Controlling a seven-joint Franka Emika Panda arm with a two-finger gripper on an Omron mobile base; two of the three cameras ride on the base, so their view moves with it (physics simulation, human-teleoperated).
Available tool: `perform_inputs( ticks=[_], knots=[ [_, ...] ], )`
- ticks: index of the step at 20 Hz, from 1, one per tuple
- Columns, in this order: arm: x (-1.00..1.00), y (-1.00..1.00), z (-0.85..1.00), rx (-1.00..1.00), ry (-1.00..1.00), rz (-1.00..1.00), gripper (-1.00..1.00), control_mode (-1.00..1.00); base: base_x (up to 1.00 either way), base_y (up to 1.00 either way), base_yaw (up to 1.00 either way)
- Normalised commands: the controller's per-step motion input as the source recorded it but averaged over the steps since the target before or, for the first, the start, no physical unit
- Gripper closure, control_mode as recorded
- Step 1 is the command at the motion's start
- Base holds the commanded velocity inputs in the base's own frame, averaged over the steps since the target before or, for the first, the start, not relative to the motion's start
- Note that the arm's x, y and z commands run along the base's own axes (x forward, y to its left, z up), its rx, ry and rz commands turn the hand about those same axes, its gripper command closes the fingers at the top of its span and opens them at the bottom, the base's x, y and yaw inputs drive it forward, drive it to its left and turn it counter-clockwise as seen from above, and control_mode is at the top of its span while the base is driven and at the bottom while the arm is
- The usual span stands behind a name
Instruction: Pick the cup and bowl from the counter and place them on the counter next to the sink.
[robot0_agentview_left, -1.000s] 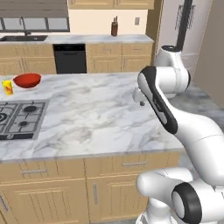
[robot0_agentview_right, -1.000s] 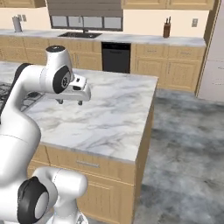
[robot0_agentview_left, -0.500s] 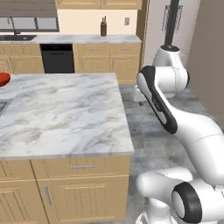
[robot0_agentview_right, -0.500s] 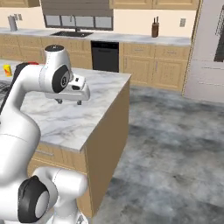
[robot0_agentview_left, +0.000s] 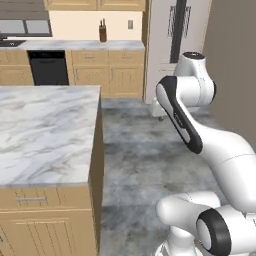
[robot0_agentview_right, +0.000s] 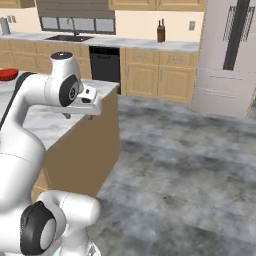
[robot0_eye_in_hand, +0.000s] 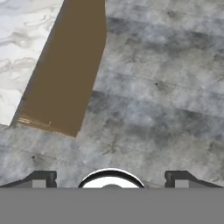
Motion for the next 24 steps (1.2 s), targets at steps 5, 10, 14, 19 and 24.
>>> perform_inputs(
  ticks=[5,10,14,19,24],
  knots=[
    [0.00,0.00,0.00,0.00,0.00,0.00,-1.00,1.00,0.74,-0.99,0.12],
    [0.00,0.00,0.00,0.00,0.00,0.00,-1.00,1.00,1.00,-0.82,0.41],
    [0.00,0.00,0.00,0.00,0.00,0.00,-1.00,1.00,1.00,-0.68,0.39],
    [0.00,0.00,0.00,0.00,0.00,0.00,-1.00,1.00,1.00,-0.70,0.38],
    [0.00,0.00,0.00,0.00,0.00,0.00,-1.00,1.00,1.00,-0.67,0.40]
  ],
)
